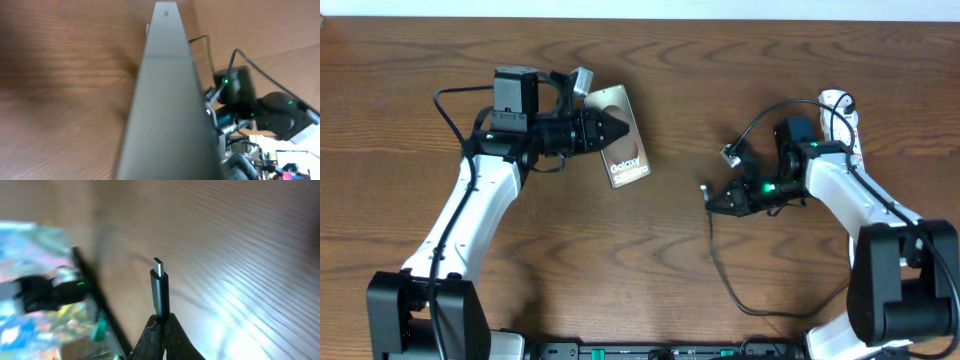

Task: Plug charger to phone and switch on socket

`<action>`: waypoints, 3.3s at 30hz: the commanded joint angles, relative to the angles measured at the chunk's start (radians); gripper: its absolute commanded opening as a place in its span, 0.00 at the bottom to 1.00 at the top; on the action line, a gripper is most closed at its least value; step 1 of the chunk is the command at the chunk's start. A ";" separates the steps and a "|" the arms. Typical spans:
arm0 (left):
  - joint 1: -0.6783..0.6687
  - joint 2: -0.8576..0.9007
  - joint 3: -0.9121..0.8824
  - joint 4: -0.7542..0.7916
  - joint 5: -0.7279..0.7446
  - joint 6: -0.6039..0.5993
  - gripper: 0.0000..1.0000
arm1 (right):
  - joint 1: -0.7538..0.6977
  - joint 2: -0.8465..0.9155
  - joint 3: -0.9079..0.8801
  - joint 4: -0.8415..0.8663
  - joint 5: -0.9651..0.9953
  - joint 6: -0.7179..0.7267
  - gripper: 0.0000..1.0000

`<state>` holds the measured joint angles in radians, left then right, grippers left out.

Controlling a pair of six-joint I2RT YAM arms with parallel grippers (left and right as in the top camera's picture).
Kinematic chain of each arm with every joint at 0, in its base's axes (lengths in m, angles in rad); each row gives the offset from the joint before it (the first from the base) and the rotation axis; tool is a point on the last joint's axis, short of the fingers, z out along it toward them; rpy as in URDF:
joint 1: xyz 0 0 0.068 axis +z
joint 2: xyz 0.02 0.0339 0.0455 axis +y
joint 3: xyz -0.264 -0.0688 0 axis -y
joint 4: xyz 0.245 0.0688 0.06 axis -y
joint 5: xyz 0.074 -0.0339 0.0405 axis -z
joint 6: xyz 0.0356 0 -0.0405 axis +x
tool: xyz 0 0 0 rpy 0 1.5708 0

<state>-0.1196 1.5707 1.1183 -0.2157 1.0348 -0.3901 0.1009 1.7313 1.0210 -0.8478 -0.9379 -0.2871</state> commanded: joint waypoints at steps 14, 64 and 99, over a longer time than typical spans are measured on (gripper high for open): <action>-0.043 0.000 0.005 0.275 0.069 -0.288 0.07 | 0.035 -0.008 0.000 -0.011 -0.589 -0.282 0.01; -0.074 0.098 0.005 0.708 0.294 -0.739 0.07 | 0.135 -0.202 0.000 0.215 -0.623 0.191 0.01; -0.092 0.098 0.005 0.857 0.322 -0.835 0.07 | 0.096 -0.202 0.000 0.319 -0.616 0.316 0.01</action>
<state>-0.2028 1.6890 1.1164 0.6289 1.3369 -1.2270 0.2012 1.5326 1.0195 -0.5323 -1.5337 0.0193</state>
